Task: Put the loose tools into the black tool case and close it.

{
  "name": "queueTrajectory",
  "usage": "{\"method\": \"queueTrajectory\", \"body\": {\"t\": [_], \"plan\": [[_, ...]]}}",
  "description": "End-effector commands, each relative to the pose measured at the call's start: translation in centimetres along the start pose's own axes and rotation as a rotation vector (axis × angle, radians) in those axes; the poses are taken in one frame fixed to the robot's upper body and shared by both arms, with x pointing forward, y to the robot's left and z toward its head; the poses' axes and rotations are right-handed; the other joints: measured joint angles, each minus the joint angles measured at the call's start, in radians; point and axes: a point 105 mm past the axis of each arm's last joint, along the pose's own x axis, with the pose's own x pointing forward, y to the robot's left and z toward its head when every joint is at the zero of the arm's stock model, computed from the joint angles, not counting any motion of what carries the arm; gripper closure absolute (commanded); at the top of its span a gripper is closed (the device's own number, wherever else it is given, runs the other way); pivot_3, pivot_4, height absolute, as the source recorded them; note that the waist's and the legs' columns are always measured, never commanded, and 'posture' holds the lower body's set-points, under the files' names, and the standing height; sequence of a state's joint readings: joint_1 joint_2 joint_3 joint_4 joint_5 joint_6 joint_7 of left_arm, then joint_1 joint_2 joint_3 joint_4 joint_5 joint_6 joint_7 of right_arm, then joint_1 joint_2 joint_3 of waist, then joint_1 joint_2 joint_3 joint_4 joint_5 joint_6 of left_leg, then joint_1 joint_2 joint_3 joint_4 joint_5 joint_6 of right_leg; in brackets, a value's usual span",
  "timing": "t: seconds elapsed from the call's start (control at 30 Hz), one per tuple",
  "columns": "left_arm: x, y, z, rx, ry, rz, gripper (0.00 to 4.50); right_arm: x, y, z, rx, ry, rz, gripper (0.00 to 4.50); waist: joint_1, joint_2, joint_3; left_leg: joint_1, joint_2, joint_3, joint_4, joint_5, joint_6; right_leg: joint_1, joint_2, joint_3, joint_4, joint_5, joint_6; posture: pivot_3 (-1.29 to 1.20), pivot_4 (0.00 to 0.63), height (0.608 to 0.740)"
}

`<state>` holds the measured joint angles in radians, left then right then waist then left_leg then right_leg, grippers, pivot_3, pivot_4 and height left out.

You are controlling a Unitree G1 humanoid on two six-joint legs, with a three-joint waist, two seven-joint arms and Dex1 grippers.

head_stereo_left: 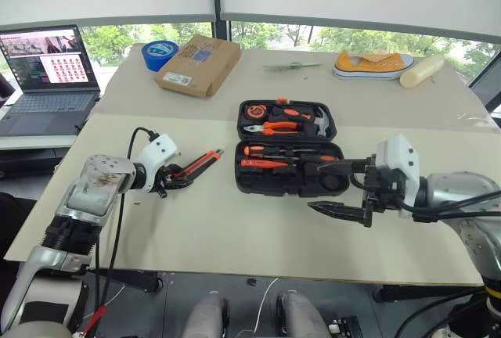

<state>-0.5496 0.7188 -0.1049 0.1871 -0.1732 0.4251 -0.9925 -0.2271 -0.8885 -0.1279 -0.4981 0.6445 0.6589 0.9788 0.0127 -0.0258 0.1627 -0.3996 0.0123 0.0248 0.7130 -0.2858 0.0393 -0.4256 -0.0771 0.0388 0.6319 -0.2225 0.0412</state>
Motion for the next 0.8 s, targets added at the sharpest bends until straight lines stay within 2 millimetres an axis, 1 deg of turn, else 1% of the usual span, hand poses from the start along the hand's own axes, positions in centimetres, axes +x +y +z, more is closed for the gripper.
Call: {"method": "queueTrajectory", "body": {"t": [0.03,0.13,0.23,0.33,0.4,0.53,0.6,0.67,0.73,0.8], "plan": [[-0.8,-1.1,5.5,0.136,-0.196,-0.109,2.73,-0.6,0.0,0.8,-0.005,-0.026,-0.022,0.00,0.002,0.000,0.000,0.000,0.000,0.000,0.000,0.000,0.000,0.000,0.000,0.000,0.000,0.000,0.000,0.00,0.150,0.735],[0.0,-3.3,7.3,0.221,-0.214,-0.255,2.73,-0.9,0.0,0.4,-0.011,-0.010,-0.035,0.00,0.003,0.000,0.000,-0.001,-0.001,0.000,0.000,0.000,0.000,0.000,0.000,0.000,0.000,0.000,0.000,0.00,0.150,0.735],[1.4,-5.3,8.7,0.294,-0.207,-0.367,2.73,-1.2,-0.1,0.1,-0.020,0.005,-0.061,0.00,0.003,0.000,0.000,0.000,-0.004,0.000,0.000,0.000,0.000,0.001,0.000,0.000,-0.001,0.000,0.001,0.00,0.150,0.735],[4.1,-6.9,9.1,0.443,-0.149,-0.440,2.73,-1.4,-0.4,-0.2,-0.007,0.010,-0.089,0.00,0.000,0.000,0.000,0.000,-0.005,0.000,0.000,0.000,0.000,0.001,0.000,0.001,-0.001,0.000,0.001,0.00,0.150,0.735],[5.8,-7.1,9.6,0.500,-0.106,-0.464,2.73,-1.5,-0.4,-0.3,-0.002,0.010,-0.101,0.00,0.001,0.000,0.000,0.000,-0.005,0.000,0.000,0.000,0.000,0.002,0.000,0.001,-0.001,0.000,0.001,0.00,0.150,0.735],[7.8,-7.2,10.2,0.538,-0.056,-0.498,2.73,-1.5,-0.4,-0.3,-0.005,0.004,-0.122,0.00,-0.006,0.000,0.000,0.000,-0.005,0.001,0.001,0.000,0.001,0.001,0.000,0.001,-0.002,0.000,0.001,0.00,0.150,0.735],[8.4,-7.3,10.2,0.554,-0.033,-0.517,2.73,-1.5,-0.5,-0.3,-0.006,-0.001,-0.139,0.00,-0.008,0.000,0.000,0.000,-0.005,0.000,0.000,0.000,0.001,0.001,0.001,0.002,-0.002,0.000,0.001,0.00,0.150,0.735],[8.6,-7.7,9.8,0.564,-0.009,-0.555,2.73,-1.5,-0.6,-0.3,-0.008,-0.001,-0.154,0.00,-0.010,0.000,0.000,0.000,-0.005,0.000,0.000,0.000,0.001,0.001,0.001,0.002,-0.002,0.000,0.001,0.00,0.150,0.735],[9.2,-7.5,9.1,0.590,0.030,-0.555,2.73,-1.7,-0.6,-0.6,-0.006,0.005,-0.167,0.00,-0.010,0.000,0.000,0.000,-0.005,0.000,0.000,0.000,0.001,0.001,0.001,0.002,-0.002,0.000,0.001,0.00,0.150,0.735],[9.6,-7.4,8.9,0.585,0.045,-0.547,2.73,-1.7,-0.5,-0.7,-0.003,0.006,-0.175,0.00,-0.007,-0.001,0.000,0.000,-0.005,0.000,0.001,0.000,0.001,0.001,0.001,0.002,-0.002,0.000,0.001,0.00,0.150,0.735]]}}
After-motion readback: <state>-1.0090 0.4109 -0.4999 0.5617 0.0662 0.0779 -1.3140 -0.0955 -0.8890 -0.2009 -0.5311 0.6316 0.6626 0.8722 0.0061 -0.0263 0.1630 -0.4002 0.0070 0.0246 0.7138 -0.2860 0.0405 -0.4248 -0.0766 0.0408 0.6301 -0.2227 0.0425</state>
